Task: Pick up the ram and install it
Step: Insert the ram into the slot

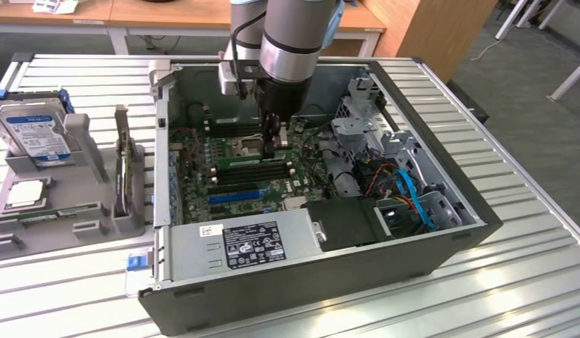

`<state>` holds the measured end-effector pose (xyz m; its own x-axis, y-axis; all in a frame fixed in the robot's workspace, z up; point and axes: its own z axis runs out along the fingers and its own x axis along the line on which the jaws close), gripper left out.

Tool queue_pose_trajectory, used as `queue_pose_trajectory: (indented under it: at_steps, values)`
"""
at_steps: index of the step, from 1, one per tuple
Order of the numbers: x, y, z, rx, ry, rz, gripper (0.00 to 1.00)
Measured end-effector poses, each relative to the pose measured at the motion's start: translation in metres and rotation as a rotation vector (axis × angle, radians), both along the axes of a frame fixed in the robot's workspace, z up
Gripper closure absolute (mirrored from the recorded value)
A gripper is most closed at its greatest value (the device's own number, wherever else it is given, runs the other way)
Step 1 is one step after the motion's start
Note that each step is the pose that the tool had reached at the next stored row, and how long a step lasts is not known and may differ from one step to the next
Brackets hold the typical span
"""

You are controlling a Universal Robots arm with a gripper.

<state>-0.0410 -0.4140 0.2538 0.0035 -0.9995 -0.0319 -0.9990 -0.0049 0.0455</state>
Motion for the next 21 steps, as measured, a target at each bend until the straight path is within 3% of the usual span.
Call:
queue_pose_trajectory:
  at_steps: [11,21]
  values:
    - [0.0,-0.0032,0.0,-0.0001,0.0,0.0,0.89]
    - [0.0,-0.0032,-0.0133,0.0005,0.0,0.0,0.89]
